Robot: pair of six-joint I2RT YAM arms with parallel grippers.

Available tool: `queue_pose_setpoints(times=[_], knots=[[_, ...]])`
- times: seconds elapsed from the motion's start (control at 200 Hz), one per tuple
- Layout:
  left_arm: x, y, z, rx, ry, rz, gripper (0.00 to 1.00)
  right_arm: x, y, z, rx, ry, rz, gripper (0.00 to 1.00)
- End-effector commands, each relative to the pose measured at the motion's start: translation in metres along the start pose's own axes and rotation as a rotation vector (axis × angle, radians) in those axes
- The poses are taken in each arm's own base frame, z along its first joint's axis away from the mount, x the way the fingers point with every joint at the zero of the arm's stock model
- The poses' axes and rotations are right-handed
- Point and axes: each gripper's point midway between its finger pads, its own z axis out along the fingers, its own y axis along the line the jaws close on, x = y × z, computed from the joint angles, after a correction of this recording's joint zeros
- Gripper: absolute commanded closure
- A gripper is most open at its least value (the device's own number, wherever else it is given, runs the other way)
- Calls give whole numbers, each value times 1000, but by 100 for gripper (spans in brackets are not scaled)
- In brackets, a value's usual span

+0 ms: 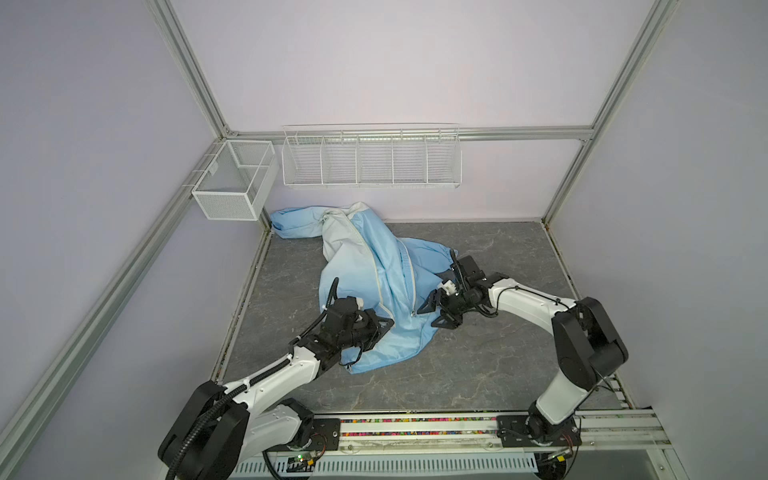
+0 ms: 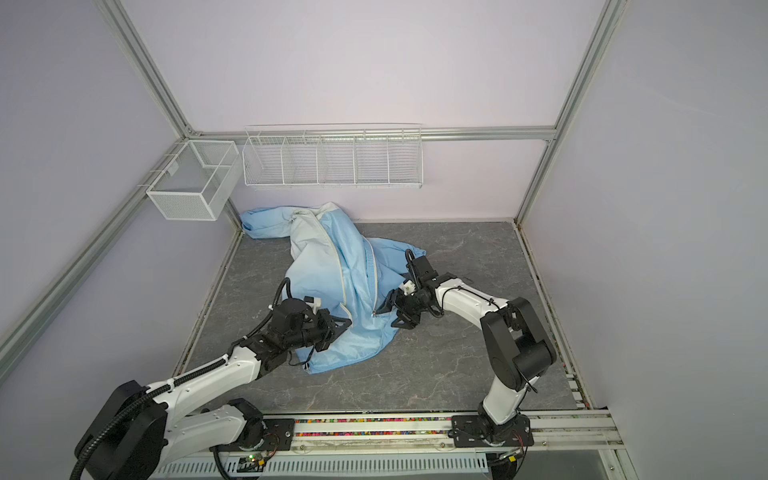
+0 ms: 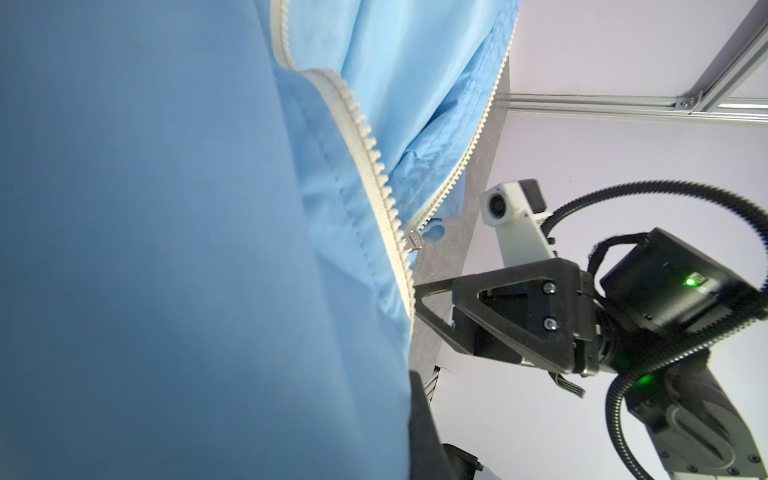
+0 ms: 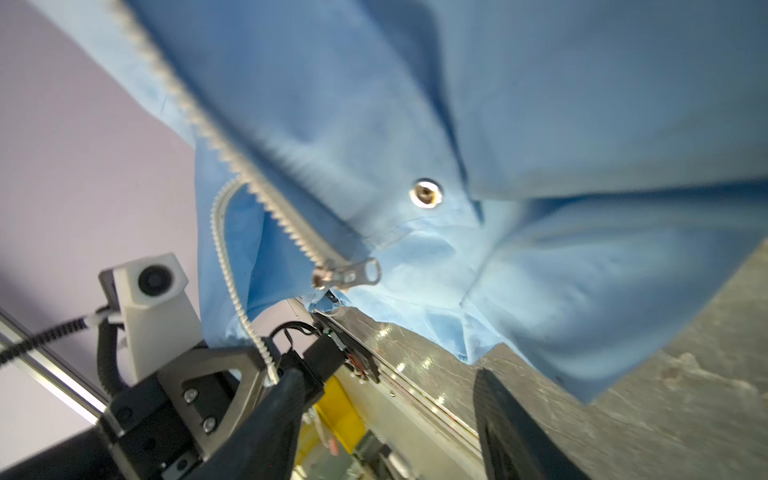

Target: Zip up the jacket

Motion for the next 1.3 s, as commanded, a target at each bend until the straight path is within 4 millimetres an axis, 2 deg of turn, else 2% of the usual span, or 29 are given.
queue_pose_setpoints(times=[0.0, 0.13, 0.275, 0.465, 0.555, 0.59, 0.735, 0.955, 1.145, 1.295], knots=[[-4, 12, -2, -40, -28, 1, 100, -4, 32, -7, -126, -55, 23, 24], [-3, 18, 0, -52, -22, -7, 100, -13, 34, -1, -174, -79, 87, 21], [-6, 16, 2, -84, -24, 19, 100, -25, 38, -6, -139, -137, 67, 31], [-17, 29, 8, -214, -49, 54, 100, -43, 41, -18, -36, -195, -14, 52], [-22, 34, 17, -243, -50, 54, 100, -52, 34, -17, -2, -198, 3, 64], [-23, 34, 21, -244, -49, 54, 100, -56, 32, -16, 7, -199, 8, 69], [-28, 27, 36, -243, -33, 71, 100, -71, 29, -11, 50, -200, -6, 78], [-37, 12, 60, -249, 2, 101, 100, -89, 37, -3, 104, -141, -104, 79], [-45, 14, 88, -272, 39, 101, 100, -95, 37, 7, 131, -92, -135, 77], [-49, 15, 109, -279, 73, 95, 100, -93, 49, 13, 93, -58, -154, 74]])
